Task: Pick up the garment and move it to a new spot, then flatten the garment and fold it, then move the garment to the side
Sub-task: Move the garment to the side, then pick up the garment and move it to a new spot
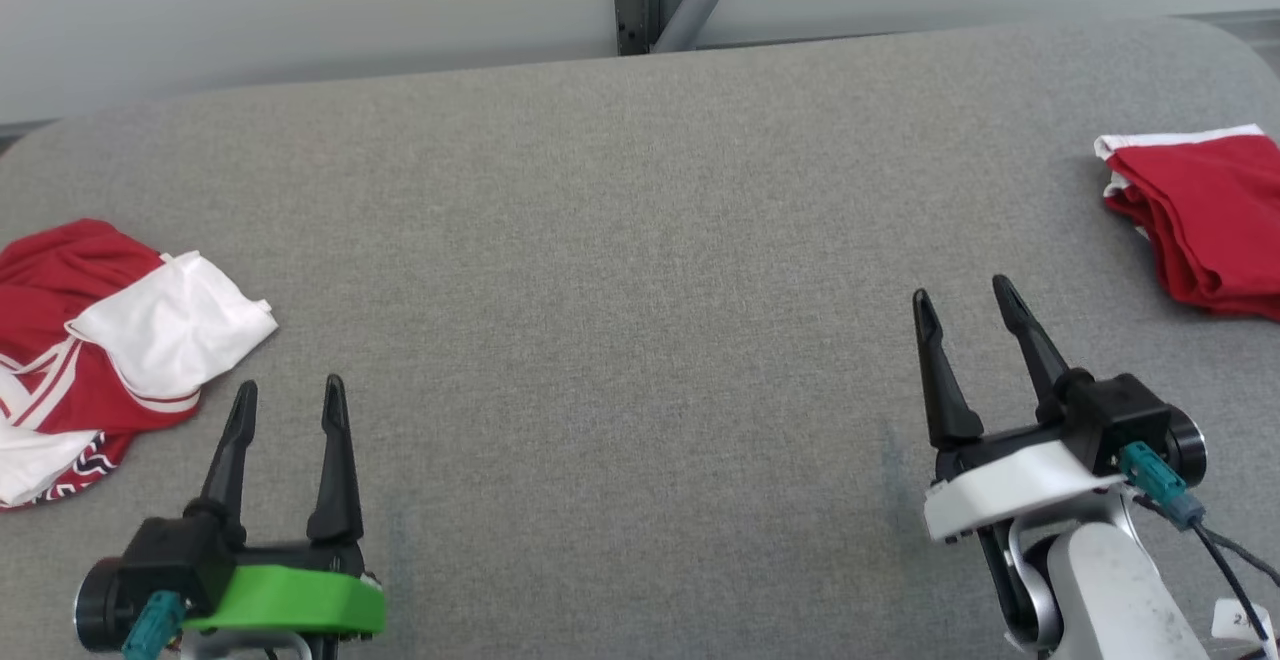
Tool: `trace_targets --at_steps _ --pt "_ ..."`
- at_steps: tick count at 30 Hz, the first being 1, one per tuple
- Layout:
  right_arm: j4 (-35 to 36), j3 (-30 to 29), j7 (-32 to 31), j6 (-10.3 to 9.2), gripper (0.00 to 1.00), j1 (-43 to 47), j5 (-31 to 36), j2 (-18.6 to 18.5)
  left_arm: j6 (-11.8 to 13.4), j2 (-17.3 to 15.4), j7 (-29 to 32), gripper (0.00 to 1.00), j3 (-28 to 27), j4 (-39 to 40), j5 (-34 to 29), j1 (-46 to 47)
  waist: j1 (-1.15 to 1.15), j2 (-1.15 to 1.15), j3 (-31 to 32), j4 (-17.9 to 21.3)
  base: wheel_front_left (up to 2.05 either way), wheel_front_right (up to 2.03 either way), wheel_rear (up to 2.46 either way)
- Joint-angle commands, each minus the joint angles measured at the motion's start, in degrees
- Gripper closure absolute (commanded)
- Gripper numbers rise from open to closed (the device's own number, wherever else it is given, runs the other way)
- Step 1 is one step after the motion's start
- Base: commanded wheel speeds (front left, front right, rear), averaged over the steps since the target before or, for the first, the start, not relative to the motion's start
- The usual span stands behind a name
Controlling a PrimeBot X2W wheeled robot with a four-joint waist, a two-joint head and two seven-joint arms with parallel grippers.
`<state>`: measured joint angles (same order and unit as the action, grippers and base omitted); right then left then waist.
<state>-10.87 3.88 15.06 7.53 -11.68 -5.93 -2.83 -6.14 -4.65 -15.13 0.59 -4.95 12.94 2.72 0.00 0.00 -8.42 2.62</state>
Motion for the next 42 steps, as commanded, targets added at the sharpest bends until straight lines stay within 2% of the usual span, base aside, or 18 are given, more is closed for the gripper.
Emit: trace_targets --at_steps 1,8,15,42 --pt "1.4 0.2 0.2 -0.08 0.0 2.7 -0.1 -0.2 -0.4 0.3 0.0 0.0 -0.6 0.0 -1.1 -2.4 0.0 0.0 5.9 -1.2 0.0 0.0 0.0" --pt "5.6 0.3 0.2 -0.08 0.0 10.5 0.7 -0.2 -1.1 1.3 0.0 0.0 -0.5 0.3 -3.8 -6.8 0.0 0.0 8.9 -0.7 0.0 0.0 0.0" --pt "5.4 0.9 0.2 -0.08 0.0 15.3 0.1 -0.1 -1.4 1.6 0.0 0.0 0.0 1.2 -4.8 -9.7 0.0 0.0 10.0 0.1 0.0 0.0 0.0" --pt "4.5 2.4 0.2 -0.07 0.0 17.4 -1.7 -0.1 -1.4 1.8 0.0 0.0 1.3 -0.2 -6.5 -10.6 0.0 0.0 11.6 0.3 0.0 0.0 0.0"
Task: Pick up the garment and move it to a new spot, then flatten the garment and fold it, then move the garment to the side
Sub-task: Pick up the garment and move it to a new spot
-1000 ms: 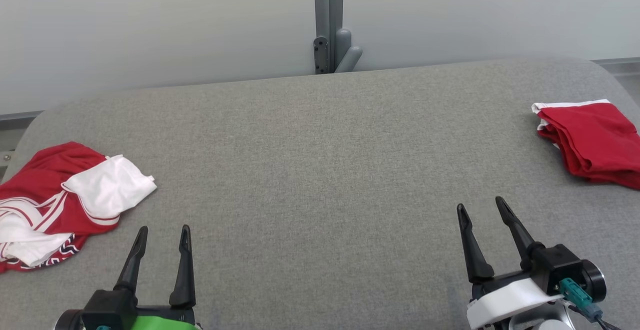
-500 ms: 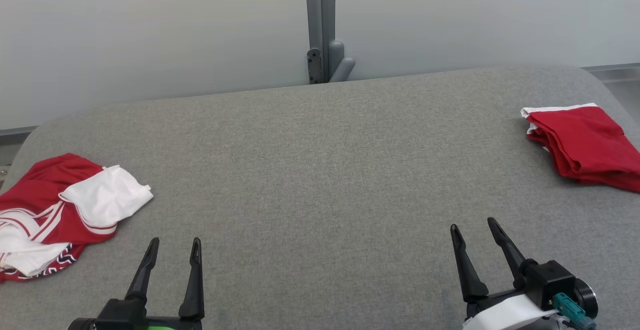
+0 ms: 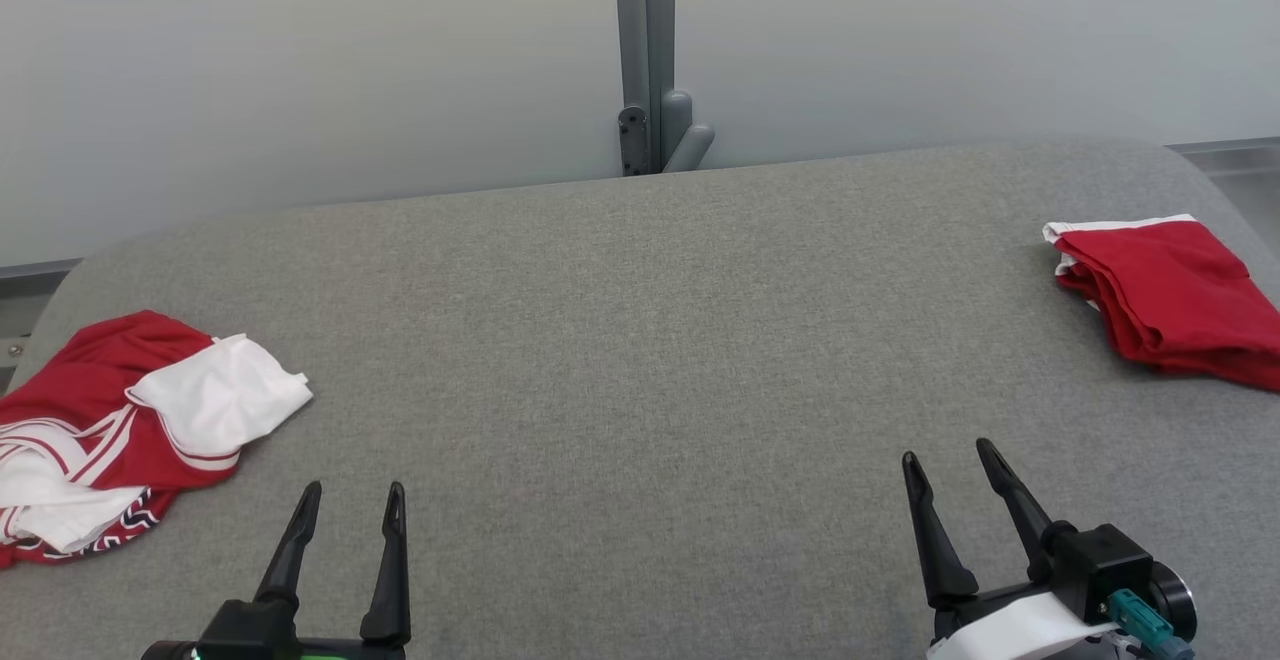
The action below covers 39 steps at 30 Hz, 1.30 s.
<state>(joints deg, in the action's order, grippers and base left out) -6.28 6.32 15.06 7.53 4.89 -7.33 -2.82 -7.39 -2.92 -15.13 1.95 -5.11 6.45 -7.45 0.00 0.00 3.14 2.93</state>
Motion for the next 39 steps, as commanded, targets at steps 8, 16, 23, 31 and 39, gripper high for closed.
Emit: trace_targets --at_steps 8,16,23,31,39 --pt "-0.2 -0.3 0.2 -0.08 0.0 1.0 -0.5 -0.1 -0.2 0.0 0.0 0.0 0.0 -0.9 0.5 -0.7 0.0 0.0 0.4 -0.1 0.0 0.0 0.0" --pt "0.0 0.1 0.2 -0.08 0.0 1.2 -0.6 -0.2 -0.2 0.0 0.0 0.0 0.2 -1.4 0.8 -0.4 0.0 0.0 0.0 -0.5 0.0 0.0 0.0" --pt "0.2 0.4 0.2 -0.07 0.0 1.3 -0.6 -0.1 0.0 0.0 0.0 0.0 0.4 -1.4 1.2 0.2 0.0 0.0 -0.2 -1.2 0.0 0.0 0.0" --pt "0.1 0.9 0.2 -0.08 0.0 1.1 -0.8 -0.2 0.8 0.0 0.0 0.0 0.5 -1.1 1.0 0.8 0.0 0.0 -0.4 -4.4 0.0 0.0 0.0" --pt "0.0 2.0 0.2 -0.08 0.0 0.9 -1.8 -0.2 1.7 0.0 0.0 0.0 0.2 -0.5 0.8 1.1 0.0 0.0 -0.4 -10.6 0.0 0.0 0.0"
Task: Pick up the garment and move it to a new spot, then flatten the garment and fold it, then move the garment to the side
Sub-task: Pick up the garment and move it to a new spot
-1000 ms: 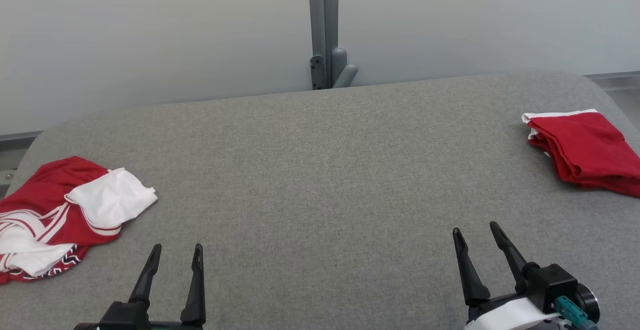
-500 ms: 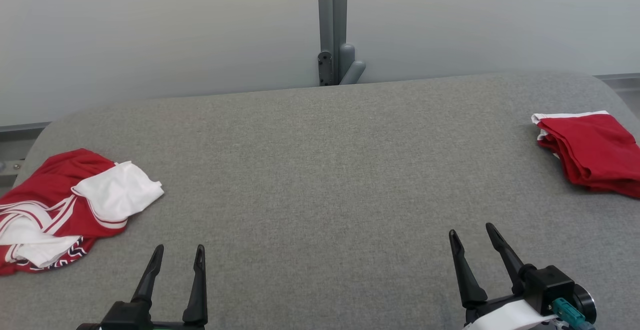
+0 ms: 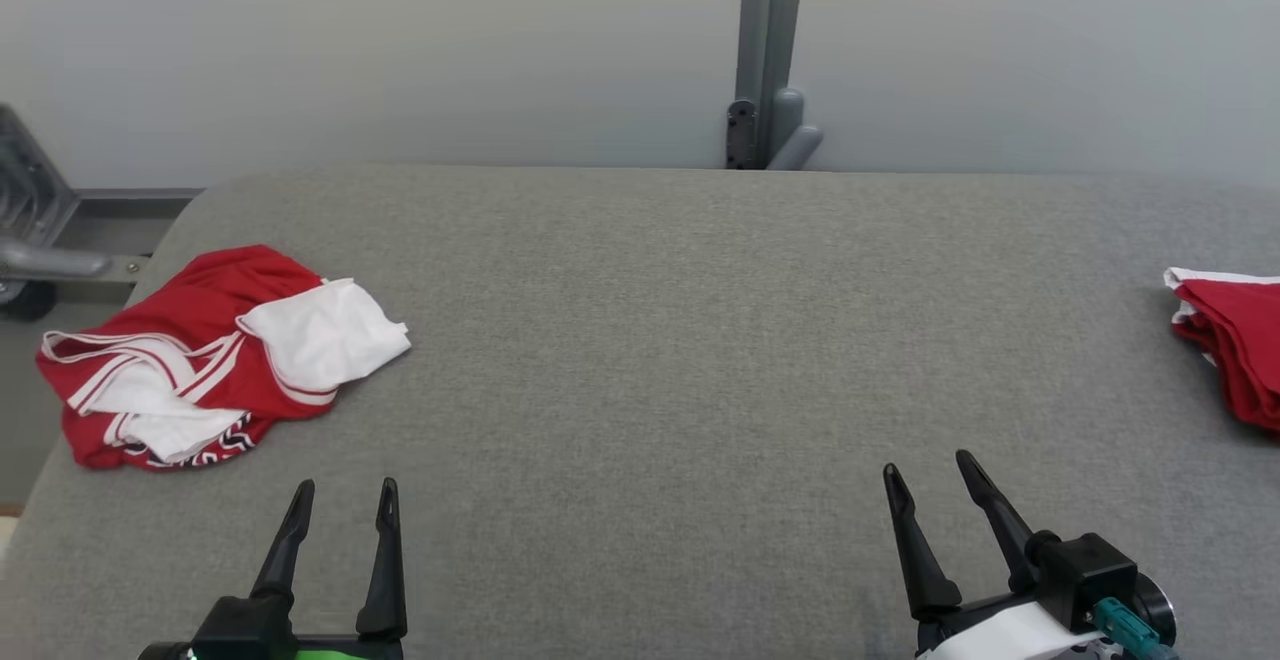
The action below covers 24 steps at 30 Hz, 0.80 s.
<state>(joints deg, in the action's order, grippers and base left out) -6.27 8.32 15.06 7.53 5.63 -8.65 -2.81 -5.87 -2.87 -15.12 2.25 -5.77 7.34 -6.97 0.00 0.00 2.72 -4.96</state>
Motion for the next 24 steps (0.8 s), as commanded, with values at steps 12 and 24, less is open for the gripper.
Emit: trace_targets --at_steps 12,24 --pt "0.9 1.1 0.2 -0.07 0.0 -0.4 -2.3 -0.2 1.4 -0.1 0.0 0.0 -1.5 0.5 1.7 1.4 0.0 0.0 -0.5 -12.2 0.0 0.0 0.0" --pt "0.3 1.0 0.2 -0.07 0.0 -0.1 -2.6 -0.2 2.4 -0.1 0.0 0.0 -2.1 1.1 2.7 0.7 0.0 0.0 -0.7 -19.1 0.0 0.0 0.0"
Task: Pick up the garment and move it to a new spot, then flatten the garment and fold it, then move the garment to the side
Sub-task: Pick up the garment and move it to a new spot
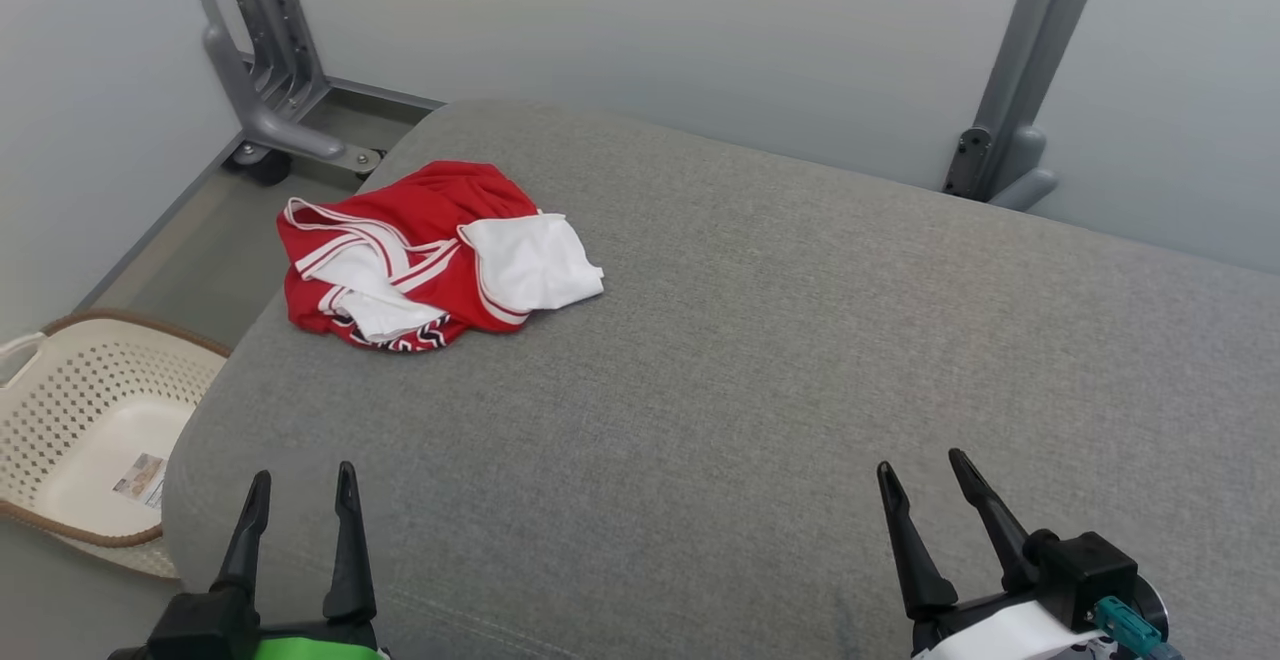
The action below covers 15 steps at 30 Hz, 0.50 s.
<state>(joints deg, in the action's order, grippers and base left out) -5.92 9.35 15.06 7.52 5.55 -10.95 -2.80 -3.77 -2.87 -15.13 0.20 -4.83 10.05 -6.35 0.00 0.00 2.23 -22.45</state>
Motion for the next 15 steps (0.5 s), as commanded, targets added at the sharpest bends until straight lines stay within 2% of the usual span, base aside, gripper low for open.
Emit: trace_targets --at_steps 1,8,12,15 --pt "0.0 -0.2 0.2 -0.06 0.0 -0.1 -0.3 -0.2 0.4 -0.1 0.0 0.0 -0.2 0.2 0.2 0.0 0.0 0.0 -0.2 -1.9 0.0 0.0 0.0" --pt "0.0 -0.9 0.2 -0.06 0.0 0.9 0.5 -0.2 1.0 -0.1 0.0 0.0 0.5 0.9 1.0 -0.7 0.0 0.0 -0.5 -3.3 0.0 0.0 0.0" --pt "0.0 -1.3 0.2 -0.06 0.0 0.8 1.1 -0.2 1.4 -0.1 0.0 0.0 0.2 1.1 2.1 0.1 0.0 0.0 -1.4 -3.0 0.0 0.0 0.0" --pt "0.3 -1.7 0.2 -0.06 0.0 -0.4 2.2 -0.2 0.8 0.0 0.0 0.0 -0.4 1.3 2.8 2.9 0.0 0.0 -3.7 -2.4 0.0 0.0 0.0"
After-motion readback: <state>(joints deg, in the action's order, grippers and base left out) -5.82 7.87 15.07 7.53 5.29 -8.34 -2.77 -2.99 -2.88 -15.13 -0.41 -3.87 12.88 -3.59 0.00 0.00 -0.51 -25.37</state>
